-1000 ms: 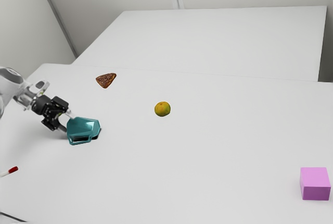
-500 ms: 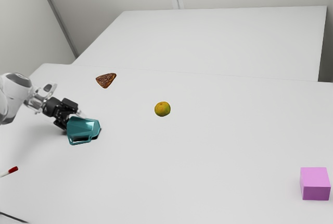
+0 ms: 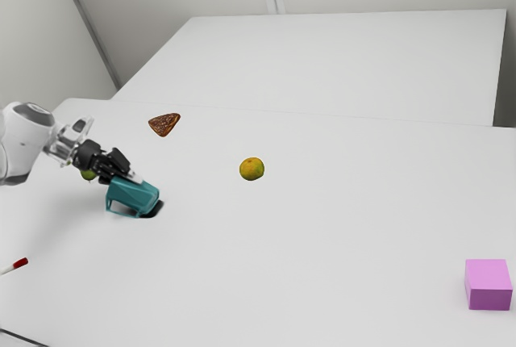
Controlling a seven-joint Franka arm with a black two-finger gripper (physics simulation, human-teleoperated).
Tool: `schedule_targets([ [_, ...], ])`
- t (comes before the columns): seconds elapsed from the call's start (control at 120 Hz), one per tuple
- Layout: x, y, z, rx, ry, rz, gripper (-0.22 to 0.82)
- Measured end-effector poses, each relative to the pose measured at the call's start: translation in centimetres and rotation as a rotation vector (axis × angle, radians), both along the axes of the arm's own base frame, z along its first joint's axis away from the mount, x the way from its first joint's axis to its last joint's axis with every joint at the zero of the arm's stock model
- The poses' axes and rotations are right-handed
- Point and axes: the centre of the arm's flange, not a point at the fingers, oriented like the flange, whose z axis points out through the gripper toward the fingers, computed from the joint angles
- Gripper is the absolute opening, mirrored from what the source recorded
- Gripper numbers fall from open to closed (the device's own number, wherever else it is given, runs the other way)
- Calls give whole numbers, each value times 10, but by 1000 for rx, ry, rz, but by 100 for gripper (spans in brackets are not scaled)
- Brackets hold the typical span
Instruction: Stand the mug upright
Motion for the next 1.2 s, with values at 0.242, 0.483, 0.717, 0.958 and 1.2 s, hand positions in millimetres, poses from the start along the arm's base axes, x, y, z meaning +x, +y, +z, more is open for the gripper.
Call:
schedule_targets([
  [0.242, 5, -5, 11, 9, -26, -12, -14],
  [0.483, 26, -65, 72, 130, -87, -153, -15],
  [0.717, 18, -159, 103, 558, -102, -450, -17],
  [0.958, 11, -206, 89, 846, -129, -569, -18],
  [1.2, 14, -260, 77, 910, -183, -541, -18],
])
